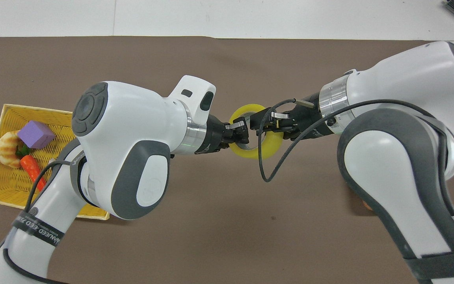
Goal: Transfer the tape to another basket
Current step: 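Grasp the tape with the right gripper and open the left gripper, then carry the tape with the right gripper while the left gripper withdraws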
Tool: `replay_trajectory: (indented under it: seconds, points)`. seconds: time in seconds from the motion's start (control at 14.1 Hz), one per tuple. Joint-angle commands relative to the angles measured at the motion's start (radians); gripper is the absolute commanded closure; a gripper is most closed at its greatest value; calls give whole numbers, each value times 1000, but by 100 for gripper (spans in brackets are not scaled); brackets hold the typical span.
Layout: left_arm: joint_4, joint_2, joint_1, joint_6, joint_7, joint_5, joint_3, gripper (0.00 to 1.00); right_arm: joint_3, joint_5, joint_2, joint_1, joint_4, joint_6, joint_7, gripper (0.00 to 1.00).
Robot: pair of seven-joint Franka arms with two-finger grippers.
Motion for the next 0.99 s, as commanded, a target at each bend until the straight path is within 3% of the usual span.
replay_trajectory:
  seconds: [0.0, 0.07, 0.21, 0.28, 0.5, 0.71, 0.92]
  points:
    - [-9, -22, -13, 13, -28, -17, 14, 0, 6, 11, -12, -14, -15, -2, -7, 72]
    - [-9, -24, -10, 13, -29, -17, 14, 0, 6, 9, -12, -14, -15, -2, 4, 73]
    - [-9, -30, 2, 4, -26, -11, 20, 0, 6, 9, -12, -14, -15, -2, 13, 98]
    - [-9, -34, 17, 0, -13, -5, 25, 0, 6, 6, -12, -14, -13, -1, 20, 100]
    - [-9, -34, 106, -50, -12, 24, 27, 0, 3, -8, -12, -17, -13, 1, 21, 100]
    - [-6, -33, 181, -127, -8, 148, 27, 0, 0, -20, -6, -68, -15, 2, 27, 100]
    - [-5, -33, 272, -211, -3, 302, 27, 0, 2, -152, 5, -149, -15, 7, 19, 100]
